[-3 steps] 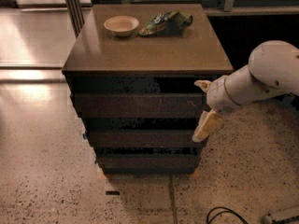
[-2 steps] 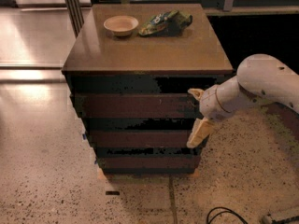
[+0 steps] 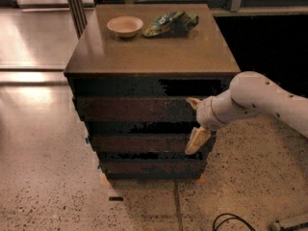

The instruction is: Open top drawer

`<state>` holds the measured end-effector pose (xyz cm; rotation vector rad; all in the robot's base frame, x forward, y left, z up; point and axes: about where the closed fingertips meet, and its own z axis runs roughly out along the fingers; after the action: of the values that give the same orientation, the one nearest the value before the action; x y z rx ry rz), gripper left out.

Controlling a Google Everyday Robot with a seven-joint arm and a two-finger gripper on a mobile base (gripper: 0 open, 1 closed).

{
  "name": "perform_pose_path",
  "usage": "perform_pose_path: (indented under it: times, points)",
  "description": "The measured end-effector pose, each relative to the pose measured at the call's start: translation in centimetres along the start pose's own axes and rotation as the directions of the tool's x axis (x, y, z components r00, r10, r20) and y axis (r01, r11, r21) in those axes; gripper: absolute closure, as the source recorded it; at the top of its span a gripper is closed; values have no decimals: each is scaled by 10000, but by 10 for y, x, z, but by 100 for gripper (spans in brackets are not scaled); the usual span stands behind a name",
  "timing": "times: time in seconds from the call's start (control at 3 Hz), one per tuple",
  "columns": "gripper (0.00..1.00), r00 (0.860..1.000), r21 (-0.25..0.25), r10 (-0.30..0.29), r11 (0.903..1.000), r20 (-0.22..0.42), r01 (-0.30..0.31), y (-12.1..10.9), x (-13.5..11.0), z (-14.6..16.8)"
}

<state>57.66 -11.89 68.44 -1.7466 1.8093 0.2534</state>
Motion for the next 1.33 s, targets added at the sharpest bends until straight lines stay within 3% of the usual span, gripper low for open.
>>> perform_pose_path:
  times: [0.33,0.67,1.0,1.33]
  points:
    - [0,9995,757,299,9967,-40,-295,-36,19,2]
    - [0,9997,775,230,9967,-27,-227,-40,19,6]
    - [0,9993,1069,-74,9943,369,34,-84,18,24]
    - [0,9992,1121,-70,9937,398,25,-87,18,24]
